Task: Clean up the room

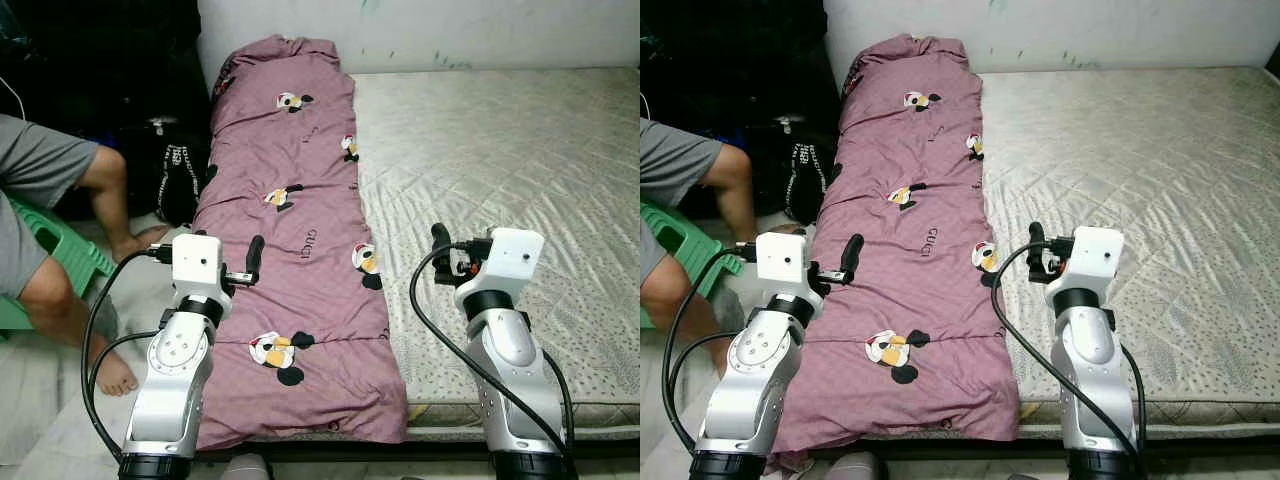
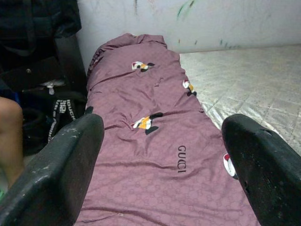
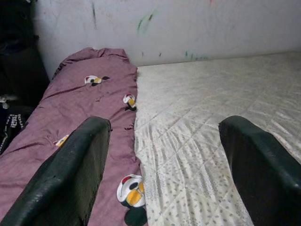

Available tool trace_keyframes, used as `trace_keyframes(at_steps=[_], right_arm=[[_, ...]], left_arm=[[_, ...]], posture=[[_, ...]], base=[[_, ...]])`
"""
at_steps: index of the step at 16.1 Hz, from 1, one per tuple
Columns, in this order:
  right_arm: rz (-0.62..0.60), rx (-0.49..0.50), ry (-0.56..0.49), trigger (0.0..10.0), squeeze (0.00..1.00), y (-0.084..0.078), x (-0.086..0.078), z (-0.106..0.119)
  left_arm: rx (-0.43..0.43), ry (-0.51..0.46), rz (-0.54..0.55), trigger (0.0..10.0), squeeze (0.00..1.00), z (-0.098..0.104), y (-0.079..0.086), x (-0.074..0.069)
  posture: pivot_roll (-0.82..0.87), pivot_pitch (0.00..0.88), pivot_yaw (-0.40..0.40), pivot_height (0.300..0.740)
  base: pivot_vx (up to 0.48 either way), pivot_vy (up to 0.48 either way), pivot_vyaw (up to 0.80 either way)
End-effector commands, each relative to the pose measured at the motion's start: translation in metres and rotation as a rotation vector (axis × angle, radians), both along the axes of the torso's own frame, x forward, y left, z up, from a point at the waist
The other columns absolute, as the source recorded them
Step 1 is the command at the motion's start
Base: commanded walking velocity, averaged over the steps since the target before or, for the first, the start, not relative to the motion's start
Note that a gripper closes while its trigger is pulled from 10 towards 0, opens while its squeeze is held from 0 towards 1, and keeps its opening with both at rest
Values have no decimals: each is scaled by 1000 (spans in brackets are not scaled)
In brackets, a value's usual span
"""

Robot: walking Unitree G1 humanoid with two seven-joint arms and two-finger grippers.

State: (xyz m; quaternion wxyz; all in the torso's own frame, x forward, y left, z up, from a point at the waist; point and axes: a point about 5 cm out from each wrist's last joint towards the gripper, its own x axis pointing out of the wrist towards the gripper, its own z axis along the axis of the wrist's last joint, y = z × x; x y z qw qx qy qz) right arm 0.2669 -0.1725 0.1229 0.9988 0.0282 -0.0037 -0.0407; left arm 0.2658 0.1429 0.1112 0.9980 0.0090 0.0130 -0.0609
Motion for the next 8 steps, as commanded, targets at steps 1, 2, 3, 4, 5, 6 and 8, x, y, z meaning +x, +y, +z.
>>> trace_keyframes(at_steps=[1, 2, 3, 4, 5, 6, 8], right_arm=[[2, -5, -3, 10000, 0, 0, 0, 0], [2, -5, -4, 10000, 0, 0, 0, 0], [1, -5, -4, 10000, 0, 1, 1, 0], [1, -5, -5, 10000, 0, 1, 1, 0], [0, -5, -5, 10000, 0, 0, 1, 0], [0, -5, -5, 10000, 0, 0, 1, 0], [-1, -5, -4, 10000, 0, 0, 1, 0]], left_arm=[[1, -3, -2, 10000, 0, 0, 2, 0], [-2, -5, -4, 10000, 0, 0, 1, 0], [-4, -7, -7, 10000, 0, 0, 1, 0], [-4, -8, -10, 10000, 0, 1, 1, -1], [-5, -12, -10, 10000, 0, 1, 1, -1], [-4, -12, -10, 10000, 0, 1, 1, 0], [-3, -14, -10, 10000, 0, 2, 1, 0]], posture=[[-47, 0, 20, 740], [-47, 0, 20, 740], [-46, 0, 20, 740], [-46, 0, 20, 740], [-45, 0, 20, 740], [-45, 0, 20, 740], [-47, 0, 21, 740]], base=[[0, 0, 0], [0, 0, 0], [0, 0, 0], [0, 0, 0], [0, 0, 0], [0, 0, 0], [0, 0, 0]])
